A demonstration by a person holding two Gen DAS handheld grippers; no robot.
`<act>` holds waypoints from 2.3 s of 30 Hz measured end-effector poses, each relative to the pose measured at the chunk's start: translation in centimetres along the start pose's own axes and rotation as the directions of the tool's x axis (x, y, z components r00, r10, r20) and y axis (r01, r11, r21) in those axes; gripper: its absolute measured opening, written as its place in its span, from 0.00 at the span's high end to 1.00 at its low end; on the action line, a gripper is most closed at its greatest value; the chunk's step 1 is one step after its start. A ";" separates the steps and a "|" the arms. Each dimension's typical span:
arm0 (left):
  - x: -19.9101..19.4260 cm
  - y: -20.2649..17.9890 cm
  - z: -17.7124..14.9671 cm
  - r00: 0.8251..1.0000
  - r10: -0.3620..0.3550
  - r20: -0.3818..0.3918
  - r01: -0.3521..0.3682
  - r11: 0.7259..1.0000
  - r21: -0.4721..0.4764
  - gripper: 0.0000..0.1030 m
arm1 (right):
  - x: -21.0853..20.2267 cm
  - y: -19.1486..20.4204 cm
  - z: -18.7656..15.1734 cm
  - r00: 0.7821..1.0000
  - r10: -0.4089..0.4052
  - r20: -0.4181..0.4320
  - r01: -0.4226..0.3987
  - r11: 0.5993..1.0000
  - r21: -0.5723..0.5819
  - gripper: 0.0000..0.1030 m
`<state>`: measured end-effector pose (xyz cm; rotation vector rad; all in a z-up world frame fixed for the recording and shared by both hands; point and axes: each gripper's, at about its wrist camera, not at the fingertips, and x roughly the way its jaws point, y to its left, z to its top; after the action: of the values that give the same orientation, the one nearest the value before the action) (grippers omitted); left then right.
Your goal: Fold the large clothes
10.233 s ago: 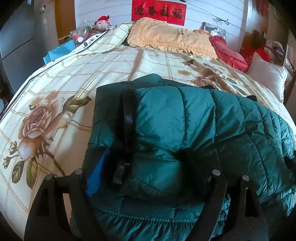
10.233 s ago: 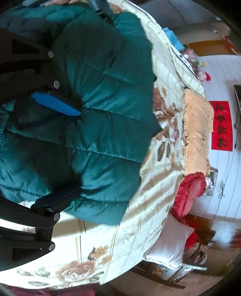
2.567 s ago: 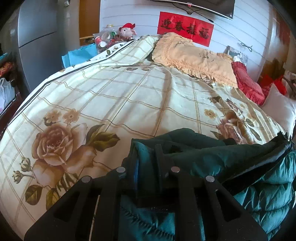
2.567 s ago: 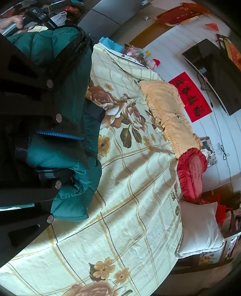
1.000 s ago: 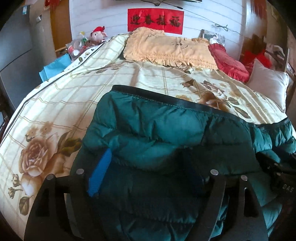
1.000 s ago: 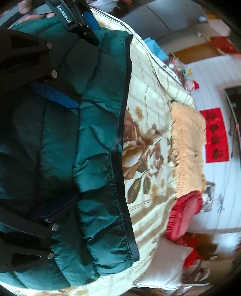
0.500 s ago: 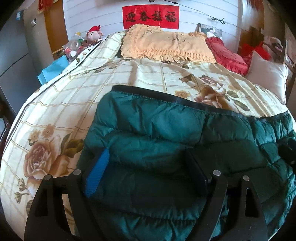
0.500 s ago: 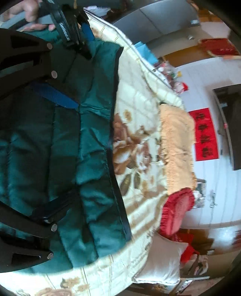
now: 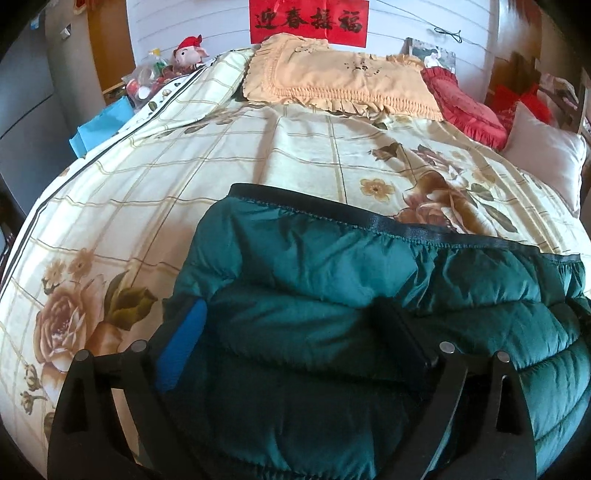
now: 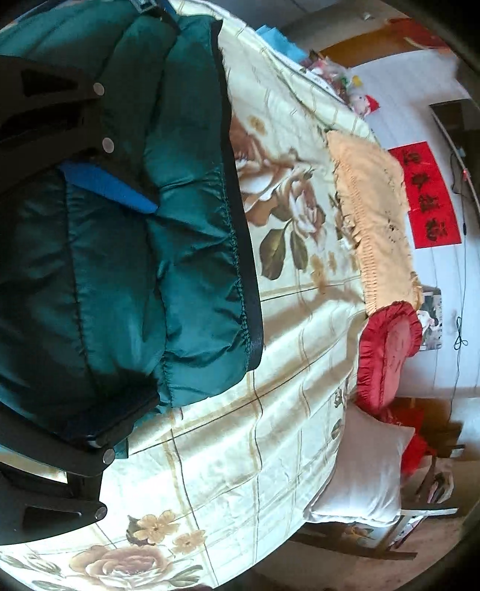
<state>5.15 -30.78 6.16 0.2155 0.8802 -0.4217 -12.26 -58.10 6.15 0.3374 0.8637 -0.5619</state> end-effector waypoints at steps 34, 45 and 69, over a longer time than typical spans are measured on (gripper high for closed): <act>-5.2 3.1 -4.8 0.999 -0.047 0.012 0.047 0.999 0.008 0.06 | -9.4 7.3 -3.6 0.988 0.120 0.093 -0.102 0.978 -0.180 0.09; -2.7 2.7 -3.0 0.999 -0.043 -0.027 0.043 0.999 -0.004 0.02 | -2.0 -0.3 -1.3 0.999 -0.021 -0.025 0.022 0.999 0.027 0.09; -11.3 7.2 -12.0 0.989 -0.148 -0.005 0.147 0.987 -0.065 0.01 | -15.4 -5.8 -15.1 0.973 0.229 -0.002 -0.226 0.960 0.165 0.00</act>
<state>-6.40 -17.02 7.55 0.0933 0.9217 -0.5292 -32.98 -50.29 8.79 0.5862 0.7876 -0.4161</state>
